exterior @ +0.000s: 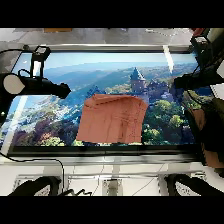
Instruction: Fold the clothes and pants, and hang the long-sleeved shirts on hangers.
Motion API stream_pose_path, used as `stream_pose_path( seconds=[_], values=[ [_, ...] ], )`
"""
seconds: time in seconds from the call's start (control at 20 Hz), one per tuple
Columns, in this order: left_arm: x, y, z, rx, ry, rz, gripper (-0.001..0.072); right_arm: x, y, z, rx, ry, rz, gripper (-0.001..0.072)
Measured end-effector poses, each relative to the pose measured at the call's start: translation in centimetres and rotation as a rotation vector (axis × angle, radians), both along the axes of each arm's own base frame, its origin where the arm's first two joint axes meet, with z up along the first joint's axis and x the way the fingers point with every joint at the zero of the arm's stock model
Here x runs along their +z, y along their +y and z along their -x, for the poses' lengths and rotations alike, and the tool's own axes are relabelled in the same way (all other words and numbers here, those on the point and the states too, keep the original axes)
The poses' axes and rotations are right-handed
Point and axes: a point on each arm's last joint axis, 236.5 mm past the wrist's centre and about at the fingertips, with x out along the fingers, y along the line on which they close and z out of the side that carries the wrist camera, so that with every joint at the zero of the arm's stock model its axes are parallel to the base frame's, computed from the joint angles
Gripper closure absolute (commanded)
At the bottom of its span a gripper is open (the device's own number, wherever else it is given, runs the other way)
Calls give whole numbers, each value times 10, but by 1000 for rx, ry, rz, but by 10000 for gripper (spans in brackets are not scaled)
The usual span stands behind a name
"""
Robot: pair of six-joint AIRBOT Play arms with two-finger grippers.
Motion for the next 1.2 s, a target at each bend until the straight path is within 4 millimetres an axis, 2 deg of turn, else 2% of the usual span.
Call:
stream_pose_path(
  seconds=[0.2,0.35,0.45,0.55,0.7,0.75,0.85,0.9,1.05,1.1,1.15,1.2],
  values=[
    [0,0,0,0,0,0,-6,2,2,-4,5,-20,-7,691],
    [0,-1,0,2,1,6,-7,-9,-2,-6,16,-1,6,692],
    [1,-6,1,-3,5,30,-7,-34,-12,0,8,63,7,694],
    [2,-13,3,-7,12,65,-6,-76,-11,18,33,183,-54,694],
    [4,-19,4,-14,17,96,-8,-144,24,65,146,384,-290,692],
    [4,-21,4,-16,18,103,-9,-162,37,79,168,431,-369,669],
    [5,-22,5,-18,19,112,-7,-197,57,103,145,500,-506,417],
    [5,-23,5,-18,20,114,-8,-212,62,112,115,523,-550,342],
    [5,-23,5,-19,20,117,-5,-253,73,137,15,571,-636,302],
    [5,-23,5,-19,20,116,-3,-263,76,143,-23,581,-657,207],
    [5,-22,5,-18,19,113,2,-270,78,147,-52,589,-678,197],
    [5,-21,4,-17,19,108,62,-276,82,150,-77,603,-703,196]
  ],
)
